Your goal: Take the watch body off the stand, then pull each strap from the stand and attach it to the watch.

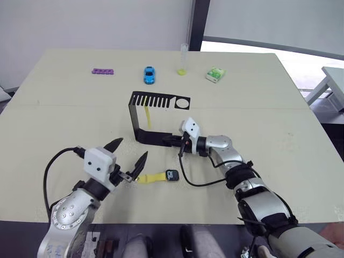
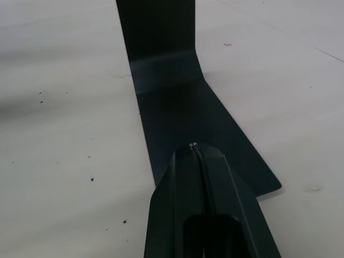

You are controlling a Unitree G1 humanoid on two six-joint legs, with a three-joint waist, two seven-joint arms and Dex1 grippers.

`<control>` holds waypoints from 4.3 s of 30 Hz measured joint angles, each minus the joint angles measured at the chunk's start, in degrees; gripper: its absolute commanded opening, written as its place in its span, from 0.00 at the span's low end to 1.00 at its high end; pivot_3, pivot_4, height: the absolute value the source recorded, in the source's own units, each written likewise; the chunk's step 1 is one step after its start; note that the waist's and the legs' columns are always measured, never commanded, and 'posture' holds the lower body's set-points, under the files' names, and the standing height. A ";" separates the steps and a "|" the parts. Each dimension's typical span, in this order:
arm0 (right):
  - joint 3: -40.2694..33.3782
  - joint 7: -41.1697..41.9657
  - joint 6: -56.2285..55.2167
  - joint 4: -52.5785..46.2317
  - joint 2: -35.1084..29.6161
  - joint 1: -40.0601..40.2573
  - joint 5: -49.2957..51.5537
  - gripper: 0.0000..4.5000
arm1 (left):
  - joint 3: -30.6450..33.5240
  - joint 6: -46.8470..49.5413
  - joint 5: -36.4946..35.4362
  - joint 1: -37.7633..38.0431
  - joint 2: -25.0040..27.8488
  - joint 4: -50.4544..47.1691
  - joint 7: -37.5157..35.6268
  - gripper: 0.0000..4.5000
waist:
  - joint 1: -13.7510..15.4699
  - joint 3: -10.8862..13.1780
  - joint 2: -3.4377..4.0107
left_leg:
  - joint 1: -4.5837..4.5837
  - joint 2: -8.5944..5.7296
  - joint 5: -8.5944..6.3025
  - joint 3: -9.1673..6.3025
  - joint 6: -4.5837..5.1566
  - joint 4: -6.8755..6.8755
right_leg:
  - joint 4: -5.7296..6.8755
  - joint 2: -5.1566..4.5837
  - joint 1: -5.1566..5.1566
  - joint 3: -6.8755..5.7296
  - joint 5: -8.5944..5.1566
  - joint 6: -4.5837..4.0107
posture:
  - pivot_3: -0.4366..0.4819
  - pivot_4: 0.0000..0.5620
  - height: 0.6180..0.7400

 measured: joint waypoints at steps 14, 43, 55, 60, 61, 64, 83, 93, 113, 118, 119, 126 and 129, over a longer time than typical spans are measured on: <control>-1.75 -0.57 -2.00 4.26 0.57 -1.52 -0.77 0.00 | -7.23 2.80 6.12 -13.11 -4.62 10.10 4.39 0.82 | 0.19 -0.02 -0.02 | 0.01 0.00 0.01 -0.01 0.00 0.01 | 0.02 -0.01 0.02 -0.02 0.00 0.00 | 0.48 0.27 1.00; -0.89 1.11 0.31 -2.33 0.86 2.37 -0.75 0.00 | -10.66 -3.25 15.70 -25.01 -11.28 24.43 9.27 0.31 | 0.29 -0.03 -0.03 | 0.02 0.01 0.03 0.00 -0.03 0.00 | 0.02 -0.02 0.02 -0.03 0.01 0.01 | 0.48 0.27 1.00; -0.73 1.10 0.33 -2.31 1.64 2.39 -0.77 0.00 | -10.22 -6.10 17.64 -26.83 -11.96 28.38 10.76 0.01 | 0.27 -0.03 -0.03 | 0.02 0.02 0.03 -0.01 -0.03 0.00 | 0.02 -0.03 0.02 -0.04 0.01 0.02 | 0.48 0.27 1.00; -0.74 1.10 0.23 -2.28 1.86 2.40 -0.77 0.00 | -10.22 -7.80 18.59 -26.63 -11.98 28.41 10.88 0.01 | 0.25 -0.03 -0.03 | 0.02 0.02 0.02 0.00 -0.03 -0.01 | 0.01 -0.02 0.01 -0.05 0.01 0.01 | 0.48 0.27 1.00; -0.74 1.10 0.19 -2.28 1.86 2.41 -0.78 0.00 | -10.22 -8.02 18.84 -26.54 -12.10 28.39 11.11 0.01 | 0.24 -0.03 -0.02 | 0.02 0.02 0.02 0.00 -0.03 -0.01 | 0.01 -0.03 0.01 -0.05 0.01 0.02 | 0.48 0.27 1.00; -0.75 1.10 0.17 -2.28 1.88 2.44 -0.78 0.00 | -9.78 -8.24 19.55 -26.42 -12.54 28.16 12.23 0.01 | 0.23 -0.03 -0.03 | 0.02 0.03 0.02 0.00 -0.03 -0.02 | 0.01 -0.03 0.01 -0.05 0.01 0.01 | 0.48 0.27 1.00; -0.91 0.30 -0.33 -2.31 2.18 2.67 -1.10 0.00 | -9.10 -10.33 17.91 -21.82 -12.08 21.25 8.39 0.01 | 0.11 -0.03 -0.02 | 0.03 0.04 0.02 0.00 -0.03 -0.05 | 0.00 -0.02 0.01 -0.03 0.01 0.01 | 0.48 0.27 1.00; -1.10 0.04 -0.15 -2.34 2.23 2.73 -1.12 0.00 | -9.32 -10.40 17.38 -17.72 -11.15 16.81 6.32 0.01 | 0.21 -0.03 -0.03 | 0.03 0.03 0.02 -0.01 -0.03 -0.06 | -0.03 -0.03 0.02 -0.04 0.01 0.01 | 0.48 0.27 1.00; -11.70 5.66 20.18 -48.10 -18.03 27.23 15.88 0.06 | 16.70 -6.93 -16.68 -1.98 17.60 11.35 -27.40 0.00 | 0.91 0.14 0.21 | -0.13 0.00 -0.06 -0.17 0.00 -0.27 | -0.37 -0.14 0.00 -0.18 0.00 0.00 | 0.48 0.27 1.00; -18.93 4.59 26.84 -58.10 -24.88 37.98 21.31 0.52 | 22.00 -5.90 -21.36 0.90 20.99 12.09 -32.91 0.00 | 1.57 0.16 0.24 | -0.09 -0.03 -0.11 -0.14 0.05 -0.33 | -0.46 -0.13 0.03 -0.13 0.00 0.00 | 0.48 0.27 1.00; -20.60 3.43 27.67 -59.68 -25.34 40.08 21.94 0.64 | 22.76 -5.88 -22.10 0.78 21.16 12.58 -33.31 0.00 | 1.65 0.16 0.24 | -0.08 -0.04 -0.12 -0.14 0.06 -0.33 | -0.44 -0.13 0.03 -0.12 0.00 0.00 | 0.48 0.27 1.00; -29.62 -0.74 30.21 -66.01 -26.89 51.94 25.69 1.00 | 22.98 -4.32 -25.59 0.60 20.77 13.84 -34.64 0.00 | 1.85 0.16 0.24 | -0.08 -0.08 -0.14 -0.11 0.10 -0.43 | -0.52 -0.12 0.05 -0.07 0.01 0.02 | 0.48 0.27 1.00; -31.10 -0.99 33.07 -69.63 -26.87 56.26 29.86 1.00 | 21.12 -1.00 -28.40 0.66 21.97 14.78 -37.26 0.00 | 1.85 0.16 0.24 | -0.07 -0.06 -0.13 -0.12 0.09 -0.45 | -0.51 -0.10 0.04 -0.06 0.01 0.02 | 0.48 0.27 1.00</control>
